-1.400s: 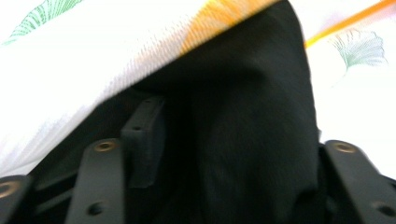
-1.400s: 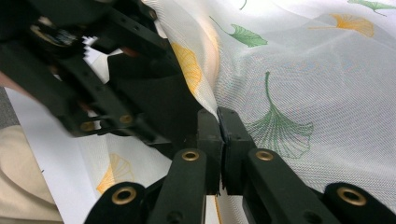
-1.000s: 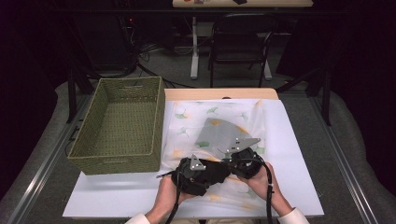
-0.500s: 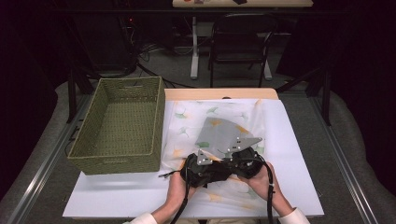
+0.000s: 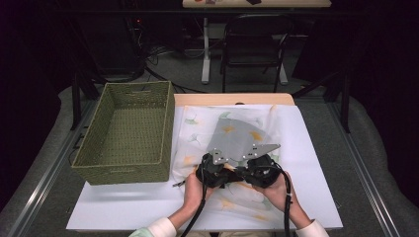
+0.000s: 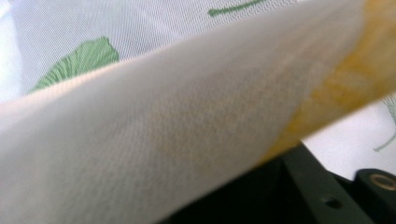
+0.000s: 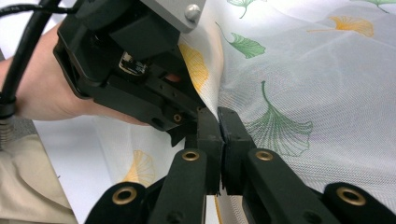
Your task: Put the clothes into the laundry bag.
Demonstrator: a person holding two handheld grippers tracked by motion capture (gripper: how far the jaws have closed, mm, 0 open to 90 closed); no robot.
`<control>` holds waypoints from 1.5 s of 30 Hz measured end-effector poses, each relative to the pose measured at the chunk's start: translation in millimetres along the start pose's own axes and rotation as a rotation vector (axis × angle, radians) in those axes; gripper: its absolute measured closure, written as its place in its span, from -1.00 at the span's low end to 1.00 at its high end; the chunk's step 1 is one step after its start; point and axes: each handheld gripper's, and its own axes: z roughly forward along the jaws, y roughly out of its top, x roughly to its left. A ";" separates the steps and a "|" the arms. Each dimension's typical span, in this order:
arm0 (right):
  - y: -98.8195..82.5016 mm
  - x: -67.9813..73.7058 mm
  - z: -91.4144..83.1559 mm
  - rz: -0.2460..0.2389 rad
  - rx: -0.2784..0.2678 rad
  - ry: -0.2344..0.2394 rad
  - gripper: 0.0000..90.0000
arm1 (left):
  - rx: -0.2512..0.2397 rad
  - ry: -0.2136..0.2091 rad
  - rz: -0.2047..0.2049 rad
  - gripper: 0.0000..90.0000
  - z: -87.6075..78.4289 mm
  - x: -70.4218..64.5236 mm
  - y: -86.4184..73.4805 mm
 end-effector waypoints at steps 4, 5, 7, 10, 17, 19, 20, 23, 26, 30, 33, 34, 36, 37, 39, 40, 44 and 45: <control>-2.1 -1.1 1.6 0.002 0.010 -0.001 0.97 | 0.032 -0.022 0.036 0.38 -5.7 1.2 -3.6; -2.6 -1.7 1.8 0.003 0.011 -0.001 0.97 | 0.037 -0.030 0.047 0.29 -8.0 1.7 -5.0; -3.4 -2.4 1.8 0.006 0.010 -0.004 0.97 | 0.073 -0.063 0.070 0.20 -14.8 3.8 -7.2; -3.5 -3.0 0.7 0.006 0.010 -0.003 0.97 | 0.101 -0.086 0.076 0.03 -26.0 4.0 -8.9; -3.8 -3.0 0.8 0.005 0.013 -0.003 0.97 | 0.105 -0.117 0.107 -0.38 -59.9 10.3 -18.4; -3.6 -2.6 1.1 0.001 0.011 -0.002 0.97 | 0.106 -0.101 0.091 -0.50 -70.5 18.4 -23.7; -3.6 -2.4 1.4 0.001 0.012 -0.001 0.96 | 0.112 -0.110 0.076 -0.61 -74.2 22.5 -26.2; -3.2 -2.0 2.3 -0.001 0.015 0.001 0.97 | 0.124 -0.106 0.053 -0.70 -83.7 33.0 -34.2; -3.2 -0.9 3.5 -0.001 0.019 0.002 0.97 | 0.161 -0.082 0.056 -0.75 -90.1 40.5 -43.0; -3.4 -0.1 4.6 -0.002 0.022 0.005 0.96 | 0.208 -0.040 0.084 -0.39 -89.9 44.3 -51.3; -3.1 0.0 5.5 -0.006 0.024 0.007 0.96 | 0.229 -0.023 0.091 -0.18 -86.1 48.1 -54.6; -3.1 0.1 5.8 -0.008 0.024 0.008 0.96 | 0.239 -0.012 0.090 -0.04 -84.2 49.6 -55.6; -3.2 0.5 5.4 -0.009 0.025 0.007 0.96 | 0.239 -0.003 0.086 0.06 -82.5 53.1 -56.9; -3.2 0.4 5.2 -0.009 0.024 0.009 0.96 | 0.233 -0.005 0.079 0.14 -81.7 55.7 -57.1; -3.3 0.1 5.1 -0.007 0.023 0.008 0.96 | 0.215 -0.005 0.056 0.20 -80.5 60.8 -56.6; -3.5 -0.1 5.3 -0.007 0.022 0.009 0.96 | 0.214 0.000 0.045 0.24 -79.3 62.6 -55.8; -3.3 0.6 6.5 -0.008 0.025 0.009 0.96 | 0.244 0.027 0.040 0.39 -69.2 65.9 -54.6; -3.4 1.1 6.5 -0.006 0.027 0.010 0.96 | 0.252 0.019 0.044 0.42 -66.3 66.4 -55.3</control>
